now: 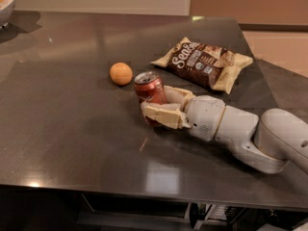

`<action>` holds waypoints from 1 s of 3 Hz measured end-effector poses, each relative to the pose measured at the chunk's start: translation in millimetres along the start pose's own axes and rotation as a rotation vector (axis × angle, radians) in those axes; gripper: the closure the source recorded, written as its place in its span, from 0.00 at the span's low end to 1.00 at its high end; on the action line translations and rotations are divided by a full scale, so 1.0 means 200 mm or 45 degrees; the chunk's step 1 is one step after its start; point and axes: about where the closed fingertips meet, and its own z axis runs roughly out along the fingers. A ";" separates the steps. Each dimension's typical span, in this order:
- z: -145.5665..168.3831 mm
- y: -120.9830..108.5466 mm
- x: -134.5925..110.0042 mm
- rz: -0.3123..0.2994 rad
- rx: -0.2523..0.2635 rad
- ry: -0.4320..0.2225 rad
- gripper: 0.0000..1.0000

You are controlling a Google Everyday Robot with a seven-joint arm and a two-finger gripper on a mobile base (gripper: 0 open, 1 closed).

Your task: Place coke can upright

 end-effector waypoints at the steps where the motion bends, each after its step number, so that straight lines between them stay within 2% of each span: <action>1: 0.02 0.00 0.03 0.008 0.007 -0.005 0.82; 3: 0.04 0.01 0.04 0.006 0.013 -0.001 0.36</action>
Offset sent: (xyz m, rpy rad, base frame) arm 0.0016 0.0051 -0.0155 0.0018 0.0106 -0.0330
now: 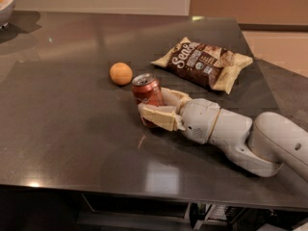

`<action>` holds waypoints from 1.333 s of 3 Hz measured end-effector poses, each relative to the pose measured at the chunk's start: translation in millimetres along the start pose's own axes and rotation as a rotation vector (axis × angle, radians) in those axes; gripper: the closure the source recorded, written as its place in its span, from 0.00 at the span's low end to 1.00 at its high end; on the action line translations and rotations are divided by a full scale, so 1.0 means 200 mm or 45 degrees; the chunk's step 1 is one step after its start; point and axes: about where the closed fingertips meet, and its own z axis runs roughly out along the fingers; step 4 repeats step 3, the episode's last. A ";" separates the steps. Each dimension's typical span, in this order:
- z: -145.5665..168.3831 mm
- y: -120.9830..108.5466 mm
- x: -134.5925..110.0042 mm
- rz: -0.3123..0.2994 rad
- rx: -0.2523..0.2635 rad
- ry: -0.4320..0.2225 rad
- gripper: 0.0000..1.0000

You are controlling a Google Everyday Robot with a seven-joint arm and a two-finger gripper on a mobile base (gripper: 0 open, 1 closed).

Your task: Place coke can upright

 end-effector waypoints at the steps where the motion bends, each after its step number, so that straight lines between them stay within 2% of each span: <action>1: 0.01 0.01 0.00 -0.001 -0.004 0.000 0.13; 2: 0.01 0.01 -0.01 -0.003 -0.009 0.001 0.00; 4: 0.01 0.01 -0.01 -0.003 -0.009 0.001 0.00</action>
Offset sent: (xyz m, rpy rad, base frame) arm -0.0004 0.0016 0.0005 -0.0005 -0.0009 0.0028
